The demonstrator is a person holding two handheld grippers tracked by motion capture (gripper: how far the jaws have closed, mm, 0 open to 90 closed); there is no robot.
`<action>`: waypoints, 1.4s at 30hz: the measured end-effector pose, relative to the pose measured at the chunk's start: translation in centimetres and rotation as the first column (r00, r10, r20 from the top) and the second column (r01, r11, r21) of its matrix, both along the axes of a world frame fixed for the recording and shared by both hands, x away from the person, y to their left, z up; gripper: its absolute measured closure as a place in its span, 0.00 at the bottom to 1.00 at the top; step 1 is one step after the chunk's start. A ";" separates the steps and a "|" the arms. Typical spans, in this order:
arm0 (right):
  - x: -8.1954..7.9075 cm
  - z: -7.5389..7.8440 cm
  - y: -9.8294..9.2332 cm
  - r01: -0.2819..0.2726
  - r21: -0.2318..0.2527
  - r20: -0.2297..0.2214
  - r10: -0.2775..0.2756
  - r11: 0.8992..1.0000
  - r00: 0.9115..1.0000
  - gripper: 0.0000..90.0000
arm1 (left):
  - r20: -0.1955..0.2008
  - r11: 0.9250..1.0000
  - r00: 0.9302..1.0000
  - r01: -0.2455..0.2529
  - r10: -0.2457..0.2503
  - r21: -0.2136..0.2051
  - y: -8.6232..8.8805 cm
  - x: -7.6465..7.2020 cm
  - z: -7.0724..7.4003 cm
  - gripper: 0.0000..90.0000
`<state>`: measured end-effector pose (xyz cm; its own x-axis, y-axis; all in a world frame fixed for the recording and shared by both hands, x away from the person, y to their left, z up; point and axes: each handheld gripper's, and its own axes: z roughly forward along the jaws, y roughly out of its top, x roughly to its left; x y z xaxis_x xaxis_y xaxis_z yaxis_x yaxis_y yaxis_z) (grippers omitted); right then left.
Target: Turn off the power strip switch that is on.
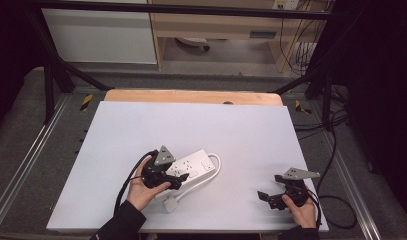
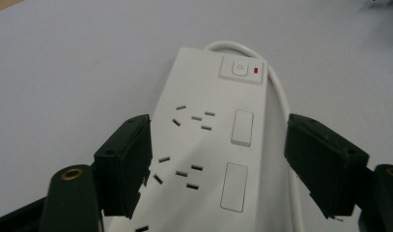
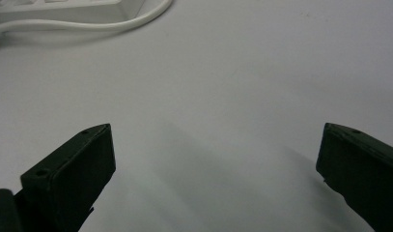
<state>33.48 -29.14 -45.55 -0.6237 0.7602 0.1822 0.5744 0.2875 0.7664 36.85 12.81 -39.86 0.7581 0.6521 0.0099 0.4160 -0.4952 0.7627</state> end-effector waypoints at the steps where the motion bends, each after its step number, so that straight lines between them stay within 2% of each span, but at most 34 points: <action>1: 0.0 0.0 0.0 -0.001 0.000 0.002 0.001 1.000 1.000 0.01 | -0.001 1.000 1.000 -0.001 0.001 0.001 -0.1 0.0 0.0 0.31; 18: 0.0 0.0 0.0 -0.001 0.000 -0.002 0.001 1.000 1.000 0.01 | -0.026 1.000 1.000 0.005 -0.005 -0.007 -1.0 0.4 -0.5 0.49; 30: 0.0 0.0 0.0 -0.003 0.001 0.000 0.003 1.000 1.000 0.01 | -0.039 1.000 0.999 0.015 -0.015 -0.008 -1.6 0.5 -0.8 0.68; 42: 0.0 0.0 0.0 -0.003 0.001 0.000 0.003 1.000 1.000 0.01 | -0.052 1.000 0.999 0.016 -0.016 -0.010 -2.0 0.7 -1.2 0.79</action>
<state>33.52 -29.11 -45.59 -0.6261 0.7580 0.1828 0.5736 0.2890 0.7665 37.60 10.76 -41.03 0.7677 0.6398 -0.0363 0.4476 -0.4947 0.7449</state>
